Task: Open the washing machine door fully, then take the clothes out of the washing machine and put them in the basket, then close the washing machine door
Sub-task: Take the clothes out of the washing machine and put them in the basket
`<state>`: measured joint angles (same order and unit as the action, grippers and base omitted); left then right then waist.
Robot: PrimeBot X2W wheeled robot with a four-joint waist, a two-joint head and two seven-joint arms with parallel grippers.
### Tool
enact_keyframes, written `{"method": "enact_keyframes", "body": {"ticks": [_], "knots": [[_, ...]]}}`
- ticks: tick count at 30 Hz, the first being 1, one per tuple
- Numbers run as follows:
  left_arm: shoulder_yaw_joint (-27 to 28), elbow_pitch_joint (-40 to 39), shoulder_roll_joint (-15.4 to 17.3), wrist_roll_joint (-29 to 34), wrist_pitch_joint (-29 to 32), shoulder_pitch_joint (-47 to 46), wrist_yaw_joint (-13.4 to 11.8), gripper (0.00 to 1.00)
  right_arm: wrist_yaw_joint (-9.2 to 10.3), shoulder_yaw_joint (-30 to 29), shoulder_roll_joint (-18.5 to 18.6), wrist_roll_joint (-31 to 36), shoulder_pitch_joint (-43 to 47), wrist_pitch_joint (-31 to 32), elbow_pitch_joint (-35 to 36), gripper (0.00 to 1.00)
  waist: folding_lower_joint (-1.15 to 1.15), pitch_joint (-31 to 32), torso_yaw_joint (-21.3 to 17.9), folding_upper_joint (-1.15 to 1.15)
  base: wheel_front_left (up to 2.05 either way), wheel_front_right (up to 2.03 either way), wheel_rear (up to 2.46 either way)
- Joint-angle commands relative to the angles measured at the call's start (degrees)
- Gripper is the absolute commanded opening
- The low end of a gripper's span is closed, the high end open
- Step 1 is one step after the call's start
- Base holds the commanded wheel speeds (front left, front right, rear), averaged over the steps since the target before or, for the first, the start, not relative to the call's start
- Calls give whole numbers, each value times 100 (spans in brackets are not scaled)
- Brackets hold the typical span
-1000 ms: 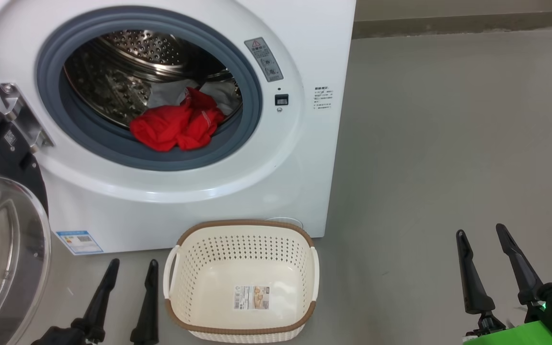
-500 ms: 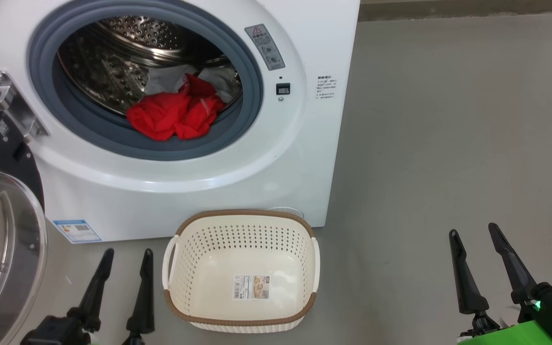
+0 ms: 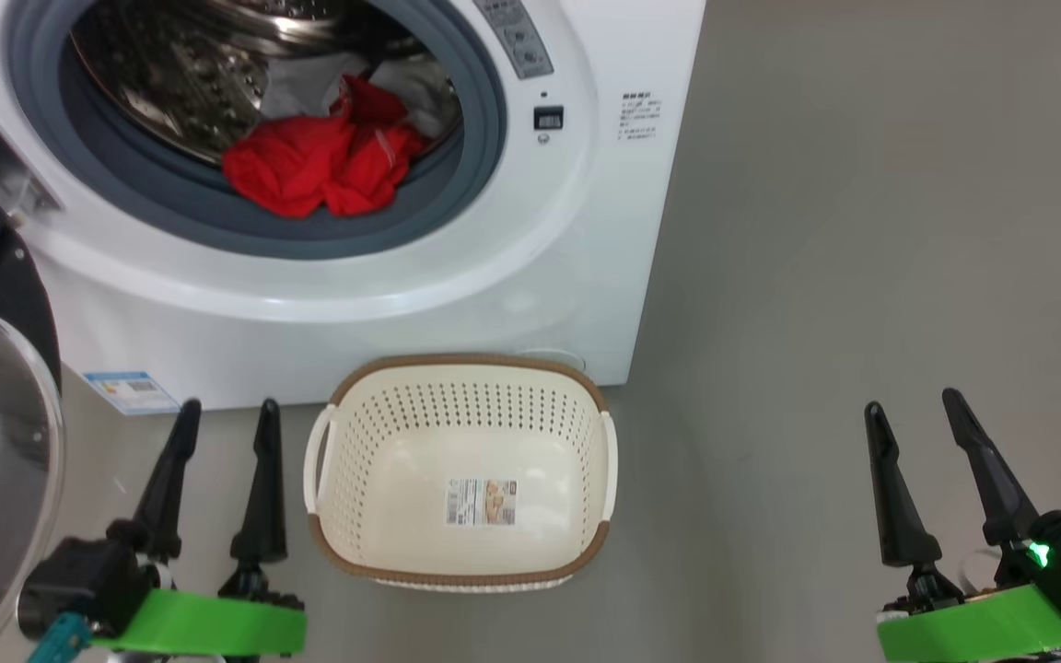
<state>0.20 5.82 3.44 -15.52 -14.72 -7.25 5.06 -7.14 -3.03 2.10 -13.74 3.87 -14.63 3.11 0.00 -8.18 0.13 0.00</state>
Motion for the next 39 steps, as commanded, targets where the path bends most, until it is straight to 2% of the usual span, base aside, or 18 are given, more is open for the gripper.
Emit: {"method": "enact_keyframes", "body": {"ticks": [1, 8, 19, 28, 39], "knots": [[186, -136, 53, -18, -28, -250, -7, 100, -35, 143, 77, -74, -238, -37, 174, 100, 0, -247, 35, 0, 0, 0, 0], [169, -43, 35, -210, -28, -753, 69, 100, -35, 261, 77, -153, -466, -37, 273, 100, 0, -749, 57, 0, 0, 0, 0], [298, 467, 94, -209, -28, -1644, -13, 100, -35, 339, 77, -140, -756, -37, 280, 100, 0, -1261, -34, 0, 0, 0, 0], [318, 1018, 273, -47, 0, -2364, -200, 100, -35, 361, 77, -152, -831, -37, 258, 100, 0, -1414, -158, 0, 0, 0, 0], [265, 1730, 548, 99, 326, -3496, -413, 100, -35, 401, 77, -142, -908, -37, 284, 100, 0, -1728, -311, 0, 0, 0, 0]]}}
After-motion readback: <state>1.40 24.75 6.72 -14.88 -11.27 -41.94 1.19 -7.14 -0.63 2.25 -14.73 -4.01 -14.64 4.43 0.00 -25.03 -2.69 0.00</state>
